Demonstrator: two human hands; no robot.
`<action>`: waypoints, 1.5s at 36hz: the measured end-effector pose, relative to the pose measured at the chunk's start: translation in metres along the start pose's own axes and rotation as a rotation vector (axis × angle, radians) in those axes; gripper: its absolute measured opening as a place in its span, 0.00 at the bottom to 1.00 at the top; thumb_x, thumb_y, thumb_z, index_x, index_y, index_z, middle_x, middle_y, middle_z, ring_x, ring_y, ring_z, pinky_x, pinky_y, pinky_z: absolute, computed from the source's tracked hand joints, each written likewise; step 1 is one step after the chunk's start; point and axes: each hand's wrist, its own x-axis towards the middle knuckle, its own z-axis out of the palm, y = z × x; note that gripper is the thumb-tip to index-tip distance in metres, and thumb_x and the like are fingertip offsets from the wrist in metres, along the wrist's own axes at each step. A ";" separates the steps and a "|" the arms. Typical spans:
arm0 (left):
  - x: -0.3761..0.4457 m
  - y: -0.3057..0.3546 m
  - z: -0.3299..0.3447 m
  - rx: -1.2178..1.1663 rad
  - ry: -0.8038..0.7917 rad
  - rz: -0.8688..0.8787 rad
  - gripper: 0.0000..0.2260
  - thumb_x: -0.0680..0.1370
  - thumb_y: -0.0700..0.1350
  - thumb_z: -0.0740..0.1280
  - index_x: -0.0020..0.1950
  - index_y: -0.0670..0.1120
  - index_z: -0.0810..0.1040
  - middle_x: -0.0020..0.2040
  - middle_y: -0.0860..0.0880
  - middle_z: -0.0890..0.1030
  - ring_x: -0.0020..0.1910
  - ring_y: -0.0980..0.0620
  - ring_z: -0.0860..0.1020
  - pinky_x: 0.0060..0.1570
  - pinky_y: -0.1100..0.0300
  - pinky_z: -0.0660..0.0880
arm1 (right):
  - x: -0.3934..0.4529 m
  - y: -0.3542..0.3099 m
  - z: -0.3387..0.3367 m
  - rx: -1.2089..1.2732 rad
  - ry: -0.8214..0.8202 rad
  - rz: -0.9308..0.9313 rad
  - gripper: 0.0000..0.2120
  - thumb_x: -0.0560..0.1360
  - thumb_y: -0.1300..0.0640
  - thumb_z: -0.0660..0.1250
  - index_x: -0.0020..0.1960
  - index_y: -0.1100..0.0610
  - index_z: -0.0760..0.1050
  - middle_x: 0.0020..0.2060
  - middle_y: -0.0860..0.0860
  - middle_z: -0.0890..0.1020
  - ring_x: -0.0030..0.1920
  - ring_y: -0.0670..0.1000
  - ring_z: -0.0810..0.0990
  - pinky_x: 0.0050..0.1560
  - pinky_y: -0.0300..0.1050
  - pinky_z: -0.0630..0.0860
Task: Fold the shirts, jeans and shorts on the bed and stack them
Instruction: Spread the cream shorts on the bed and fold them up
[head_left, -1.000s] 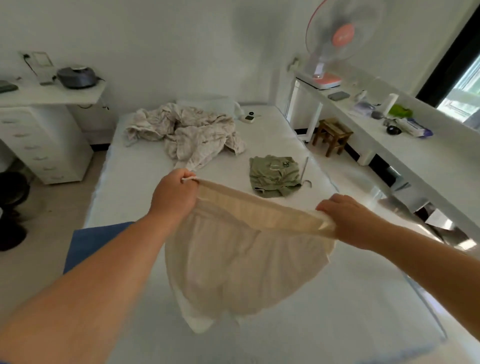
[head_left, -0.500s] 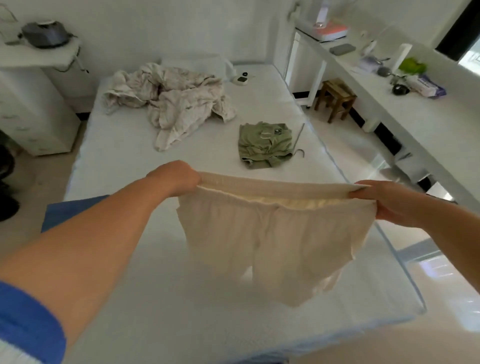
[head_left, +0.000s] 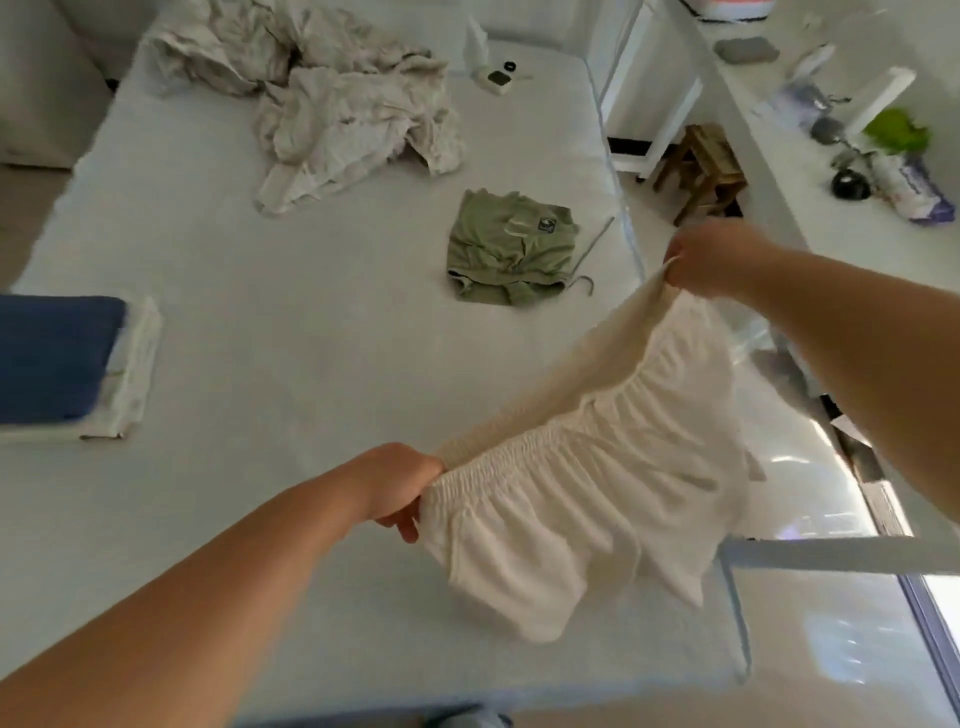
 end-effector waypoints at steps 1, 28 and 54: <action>0.007 -0.014 -0.002 -0.074 0.016 -0.044 0.15 0.79 0.43 0.55 0.35 0.43 0.73 0.27 0.48 0.78 0.25 0.53 0.77 0.26 0.65 0.64 | 0.012 -0.022 0.007 -0.010 0.012 -0.037 0.12 0.73 0.61 0.61 0.53 0.59 0.79 0.46 0.55 0.79 0.45 0.56 0.76 0.42 0.46 0.74; 0.146 -0.494 -0.031 -0.821 0.329 -0.584 0.13 0.78 0.39 0.57 0.37 0.45 0.77 0.31 0.48 0.82 0.26 0.55 0.80 0.28 0.64 0.71 | 0.093 -0.646 0.293 0.384 -0.165 -0.421 0.11 0.72 0.64 0.65 0.53 0.61 0.79 0.50 0.55 0.82 0.50 0.53 0.80 0.50 0.43 0.77; 0.145 -0.514 -0.034 -0.609 0.621 -0.225 0.10 0.71 0.49 0.71 0.33 0.55 0.72 0.28 0.58 0.75 0.30 0.69 0.74 0.29 0.75 0.66 | 0.056 -0.680 0.337 0.509 -0.244 -0.384 0.09 0.75 0.56 0.58 0.54 0.56 0.71 0.45 0.52 0.77 0.50 0.58 0.78 0.51 0.54 0.76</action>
